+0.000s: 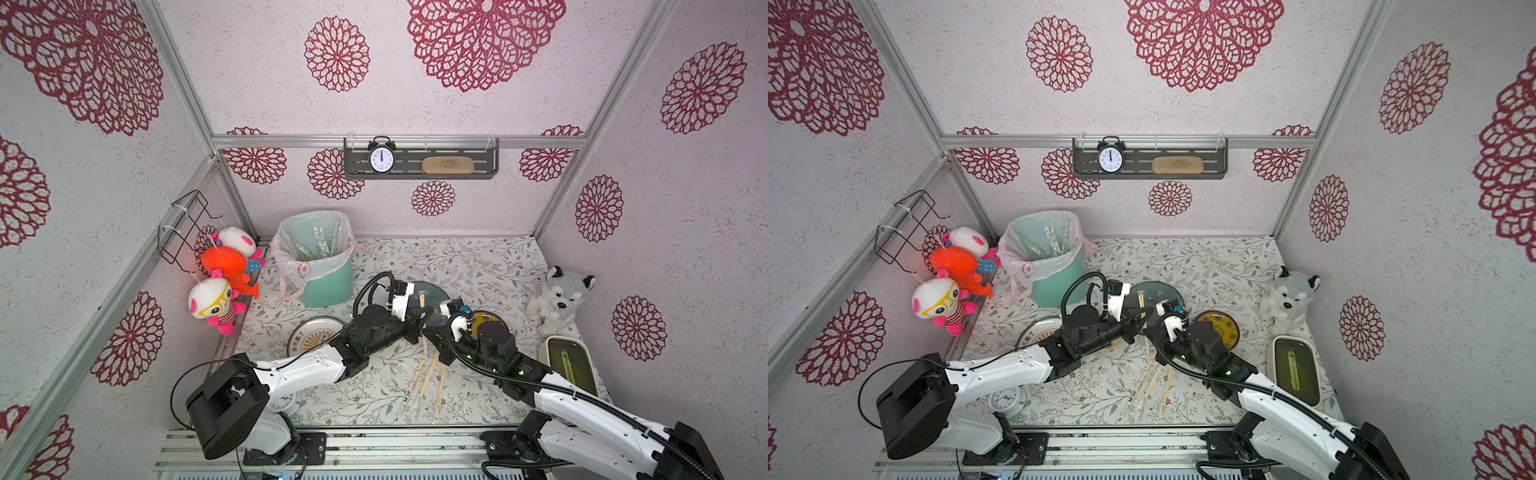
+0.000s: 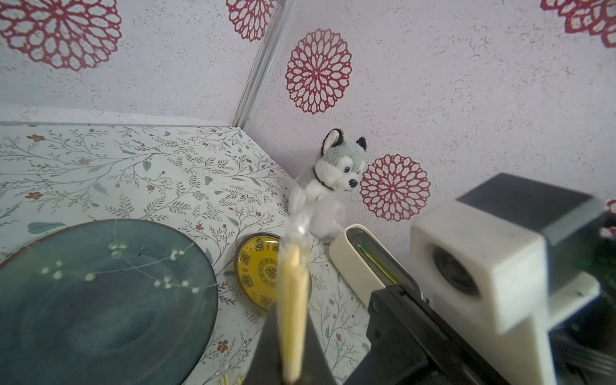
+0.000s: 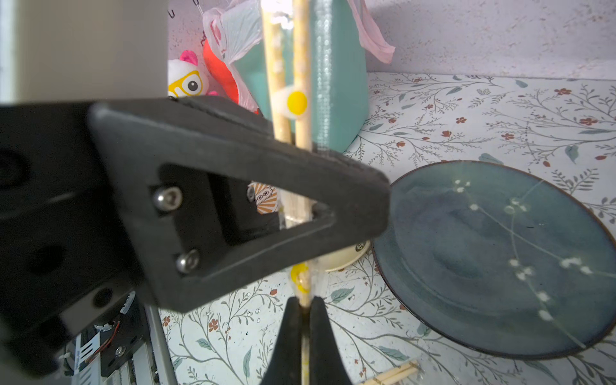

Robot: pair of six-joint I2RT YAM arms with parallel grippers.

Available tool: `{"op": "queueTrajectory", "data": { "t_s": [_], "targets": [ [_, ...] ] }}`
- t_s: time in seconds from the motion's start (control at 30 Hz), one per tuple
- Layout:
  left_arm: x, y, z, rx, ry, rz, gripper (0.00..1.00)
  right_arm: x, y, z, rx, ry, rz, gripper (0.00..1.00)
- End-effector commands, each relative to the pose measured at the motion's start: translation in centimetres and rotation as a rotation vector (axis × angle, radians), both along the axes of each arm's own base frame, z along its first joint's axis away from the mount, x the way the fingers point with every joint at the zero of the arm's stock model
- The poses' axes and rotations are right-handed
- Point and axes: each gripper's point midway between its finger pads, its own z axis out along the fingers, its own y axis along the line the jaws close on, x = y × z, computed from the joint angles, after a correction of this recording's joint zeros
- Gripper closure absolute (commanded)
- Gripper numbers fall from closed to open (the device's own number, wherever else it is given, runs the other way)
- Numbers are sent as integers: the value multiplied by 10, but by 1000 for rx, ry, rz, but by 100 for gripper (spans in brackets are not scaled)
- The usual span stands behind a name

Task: Remove the packaging of disposable chopsticks
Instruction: Remove the packet bag from the disposable chopsticks.

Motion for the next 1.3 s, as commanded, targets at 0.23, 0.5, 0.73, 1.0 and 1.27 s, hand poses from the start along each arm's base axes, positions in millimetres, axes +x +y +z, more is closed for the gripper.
{"op": "queueTrajectory", "data": {
  "t_s": [0.23,0.5,0.73,1.0,1.27],
  "targets": [
    [-16,24,45,34,-123,-130,100,-11,5,31,97,-143,137,11],
    [-38,51,75,101,-272,-196,100,-28,9,69,181,-335,267,1],
    [-43,50,87,70,-323,-294,100,-33,36,77,196,-285,433,1],
    [-53,48,89,44,-359,-346,100,-30,56,56,192,-272,537,22],
    [-57,45,95,7,-367,-367,100,-39,59,50,247,-287,595,40]
  ]
}}
